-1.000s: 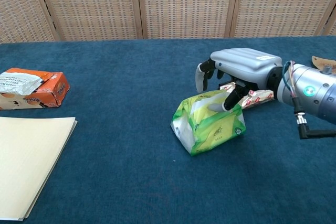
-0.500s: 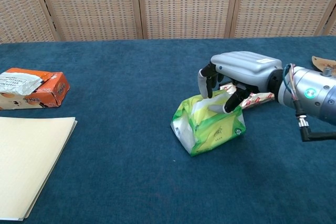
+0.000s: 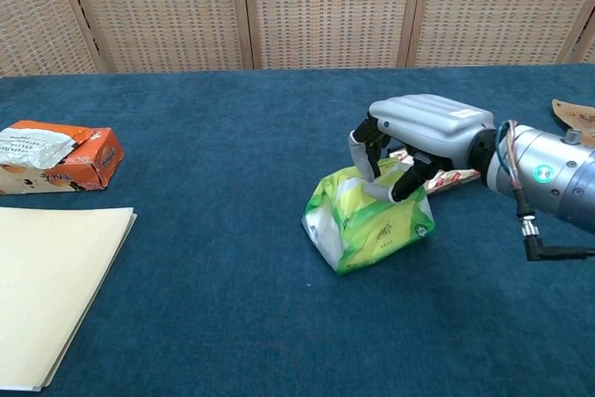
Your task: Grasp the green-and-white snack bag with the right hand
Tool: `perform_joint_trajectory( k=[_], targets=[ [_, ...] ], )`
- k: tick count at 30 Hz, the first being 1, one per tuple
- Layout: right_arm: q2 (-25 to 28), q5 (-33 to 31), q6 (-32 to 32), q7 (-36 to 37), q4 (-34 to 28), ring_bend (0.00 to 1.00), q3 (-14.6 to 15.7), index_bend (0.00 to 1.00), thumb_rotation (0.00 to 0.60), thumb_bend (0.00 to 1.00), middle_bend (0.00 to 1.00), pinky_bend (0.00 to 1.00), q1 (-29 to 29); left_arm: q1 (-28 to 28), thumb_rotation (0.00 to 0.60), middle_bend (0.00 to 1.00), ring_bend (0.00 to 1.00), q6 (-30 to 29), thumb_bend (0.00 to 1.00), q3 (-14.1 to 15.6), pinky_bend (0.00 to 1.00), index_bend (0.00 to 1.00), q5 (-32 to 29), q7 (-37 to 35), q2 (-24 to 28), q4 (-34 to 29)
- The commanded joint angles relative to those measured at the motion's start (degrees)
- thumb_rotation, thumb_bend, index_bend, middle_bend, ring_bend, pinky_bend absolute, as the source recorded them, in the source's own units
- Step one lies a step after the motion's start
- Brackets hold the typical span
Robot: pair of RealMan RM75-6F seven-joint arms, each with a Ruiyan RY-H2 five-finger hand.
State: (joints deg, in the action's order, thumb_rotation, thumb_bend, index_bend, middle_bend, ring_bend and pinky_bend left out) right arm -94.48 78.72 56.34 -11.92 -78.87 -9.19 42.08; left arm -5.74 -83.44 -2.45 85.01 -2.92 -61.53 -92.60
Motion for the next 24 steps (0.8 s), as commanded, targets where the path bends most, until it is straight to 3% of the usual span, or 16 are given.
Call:
perform_joint_trajectory(
  k=[1,12,24],
  targets=[
    [-0.1,0.5,0.4,0.2,0.3,0.42,0.1,0.63,0.6,0.52,0.6,0.3,0.1,0.0,0.6,0.0,0.0,0.0,0.0,0.0,0.0,0.0,-0.1,0.1,0.0,-0.1],
    [1.0,3.1,4.1,2.0,-1.6,0.43,-0.4,0.64,0.6,0.57,0.61,0.3,-0.3,0.0,0.6,0.0,0.0,0.0,0.0,0.0,0.0,0.0,0.0,-0.3,0.1,0.1],
    [6.9,4.3,7.1,1.4,-8.6,0.43,-2.4,0.64,0.6,0.57,0.61,0.3,-0.8,0.1,0.6,0.0,0.0,-0.2,0.0,0.2,0.0,0.0,0.3,-0.2,0.2,0.0]
  ],
)
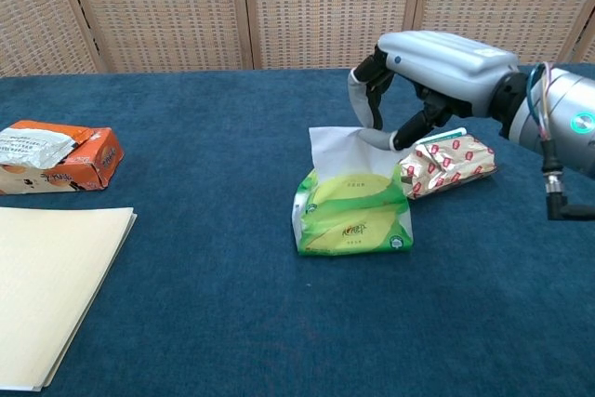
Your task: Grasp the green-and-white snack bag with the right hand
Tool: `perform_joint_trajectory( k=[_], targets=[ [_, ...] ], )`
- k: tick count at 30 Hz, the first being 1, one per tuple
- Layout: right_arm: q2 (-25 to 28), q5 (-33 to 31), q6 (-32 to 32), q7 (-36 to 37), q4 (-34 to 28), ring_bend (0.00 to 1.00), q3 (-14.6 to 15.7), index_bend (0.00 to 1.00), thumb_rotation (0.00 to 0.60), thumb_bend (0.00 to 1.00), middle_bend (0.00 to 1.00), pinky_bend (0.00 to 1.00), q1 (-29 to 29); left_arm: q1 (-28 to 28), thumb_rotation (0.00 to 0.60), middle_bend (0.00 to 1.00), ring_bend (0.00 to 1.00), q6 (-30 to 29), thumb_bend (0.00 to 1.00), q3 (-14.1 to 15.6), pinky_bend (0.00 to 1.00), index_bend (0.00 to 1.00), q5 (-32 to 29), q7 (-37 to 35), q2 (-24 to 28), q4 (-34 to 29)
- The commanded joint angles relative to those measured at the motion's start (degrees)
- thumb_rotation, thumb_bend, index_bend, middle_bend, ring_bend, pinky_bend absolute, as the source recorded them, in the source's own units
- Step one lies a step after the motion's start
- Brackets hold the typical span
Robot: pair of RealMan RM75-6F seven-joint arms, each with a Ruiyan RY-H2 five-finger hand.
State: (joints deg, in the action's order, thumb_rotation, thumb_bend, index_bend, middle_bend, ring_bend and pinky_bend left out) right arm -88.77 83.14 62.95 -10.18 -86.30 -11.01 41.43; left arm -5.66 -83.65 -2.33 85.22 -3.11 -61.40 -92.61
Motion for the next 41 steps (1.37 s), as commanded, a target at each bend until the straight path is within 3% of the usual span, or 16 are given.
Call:
perform_joint_trajectory(
  k=[1,5,11,16,24,32,41],
  targets=[
    [1.7,-0.3,0.6,-0.5,-1.8,0.43,-0.8,0.64,0.6,0.57,0.61,0.3,-0.2,0.1,0.6,0.0,0.0,-0.1,0.0,0.0,0.0,0.0,0.1,-0.1,0.1,-0.1],
    [3.7,-1.2,1.3,-0.7,-3.8,0.43,-2.6,0.64,0.6,0.57,0.61,0.3,-0.2,0.2,0.6,0.0,0.0,-0.5,0.0,0.1,0.0,0.0,0.4,-0.5,0.2,-0.1],
    [8.3,-5.1,2.9,1.2,-7.5,0.43,-7.6,0.64,0.6,0.57,0.61,0.32,-0.6,0.3,0.6,0.0,0.0,-0.8,0.0,0.1,0.0,0.0,0.6,-0.9,0.5,-0.3],
    [11.6,-13.7,2.4,9.7,-9.7,0.43,-13.5,0.64,0.6,0.57,0.61,0.32,-1.8,0.5,0.6,0.0,0.0,-1.3,0.0,0.1,0.0,0.0,0.9,-1.4,0.7,-0.4],
    [12.6,-29.0,-2.8,21.8,-8.0,0.43,-19.8,0.64,0.6,0.57,0.61,0.32,-2.5,0.5,0.6,0.0,0.0,-1.3,0.0,0.2,0.0,0.0,1.1,-1.3,0.6,-0.4],
    [8.9,-40.9,-11.1,26.6,-0.8,0.43,-20.1,0.64,0.6,0.57,0.61,0.33,-0.5,0.5,0.6,0.0,0.0,-1.1,0.0,0.2,0.0,0.0,1.0,-1.6,0.7,-0.4],
    [2.3,-46.3,-16.4,29.5,7.6,0.43,-20.1,0.64,0.6,0.57,0.61,0.33,2.5,0.0,0.6,0.0,0.0,0.3,0.0,0.2,0.0,0.0,0.2,-1.6,0.6,-0.3]
  ],
)
